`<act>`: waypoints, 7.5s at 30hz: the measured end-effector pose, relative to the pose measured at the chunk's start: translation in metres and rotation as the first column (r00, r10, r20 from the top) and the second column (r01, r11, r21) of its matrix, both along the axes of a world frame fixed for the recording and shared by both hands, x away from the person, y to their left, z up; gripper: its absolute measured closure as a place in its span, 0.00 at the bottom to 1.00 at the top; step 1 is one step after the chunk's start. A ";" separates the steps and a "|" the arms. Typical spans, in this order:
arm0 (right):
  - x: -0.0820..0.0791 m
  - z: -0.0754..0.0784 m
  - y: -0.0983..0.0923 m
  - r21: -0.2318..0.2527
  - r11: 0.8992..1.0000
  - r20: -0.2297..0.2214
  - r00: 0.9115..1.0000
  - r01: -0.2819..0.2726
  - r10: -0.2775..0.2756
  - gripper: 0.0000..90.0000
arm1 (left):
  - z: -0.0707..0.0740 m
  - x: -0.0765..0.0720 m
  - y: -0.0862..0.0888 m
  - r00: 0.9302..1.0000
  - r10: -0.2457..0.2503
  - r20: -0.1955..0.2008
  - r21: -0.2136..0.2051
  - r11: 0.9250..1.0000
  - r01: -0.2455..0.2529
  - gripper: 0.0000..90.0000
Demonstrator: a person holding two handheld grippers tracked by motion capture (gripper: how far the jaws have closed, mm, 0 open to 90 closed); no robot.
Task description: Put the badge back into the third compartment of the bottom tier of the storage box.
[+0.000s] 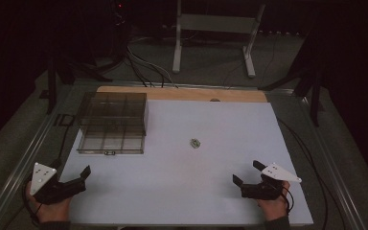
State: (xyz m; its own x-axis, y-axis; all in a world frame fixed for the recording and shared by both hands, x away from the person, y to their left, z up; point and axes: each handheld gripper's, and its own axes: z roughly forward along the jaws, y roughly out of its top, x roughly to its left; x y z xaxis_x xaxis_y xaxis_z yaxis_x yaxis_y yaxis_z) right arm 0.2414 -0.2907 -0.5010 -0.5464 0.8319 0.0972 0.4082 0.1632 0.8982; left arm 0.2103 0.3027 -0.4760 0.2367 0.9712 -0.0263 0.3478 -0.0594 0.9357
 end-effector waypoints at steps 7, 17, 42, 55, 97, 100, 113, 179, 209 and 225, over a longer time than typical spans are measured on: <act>-0.002 0.000 -0.001 -0.003 1.000 -0.006 1.000 -0.014 0.014 0.00 | 0.005 0.003 -0.006 0.998 -0.004 0.061 0.019 1.000 0.003 0.00; -0.005 0.000 -0.006 0.025 1.000 -0.005 1.000 0.007 -0.007 0.00 | 0.018 0.013 -0.013 0.998 -0.021 0.064 -0.012 1.000 0.022 0.00; -0.007 0.002 -0.006 0.032 0.999 0.016 0.999 0.044 -0.045 0.00 | 0.047 0.070 -0.067 0.981 -0.178 0.075 -0.036 0.983 0.181 0.00; -0.007 0.002 -0.006 0.029 0.998 0.023 0.999 0.048 -0.048 0.00 | 0.048 0.093 -0.088 0.975 -0.215 0.064 -0.049 0.975 0.218 0.00; -0.007 0.003 -0.006 0.024 0.999 0.030 0.998 0.049 -0.049 0.00 | 0.027 0.147 -0.159 0.957 -0.290 0.017 -0.028 0.956 0.291 0.01; -0.007 0.003 -0.006 0.024 0.999 0.030 0.998 0.048 -0.048 0.00 | 0.024 0.149 -0.164 0.956 -0.293 0.018 -0.020 0.956 0.294 0.01; -0.007 0.003 -0.006 0.022 0.999 0.032 0.998 0.044 -0.045 0.00 | 0.012 0.159 -0.183 0.943 -0.334 -0.002 -0.019 0.943 0.334 0.01; -0.006 0.003 -0.005 0.022 0.999 0.028 0.999 0.030 -0.031 0.00 | -0.051 0.201 -0.297 0.756 -0.511 -0.409 -0.136 0.853 0.503 0.69; -0.006 0.003 -0.005 0.016 0.999 0.028 0.999 0.034 -0.034 0.00 | -0.028 0.185 -0.290 0.748 -0.573 -0.335 -0.140 0.815 0.562 0.98; -0.006 0.003 -0.006 0.017 0.999 0.030 0.999 0.035 -0.035 0.00 | -0.006 0.181 -0.276 0.787 -0.540 -0.298 -0.155 0.841 0.518 0.98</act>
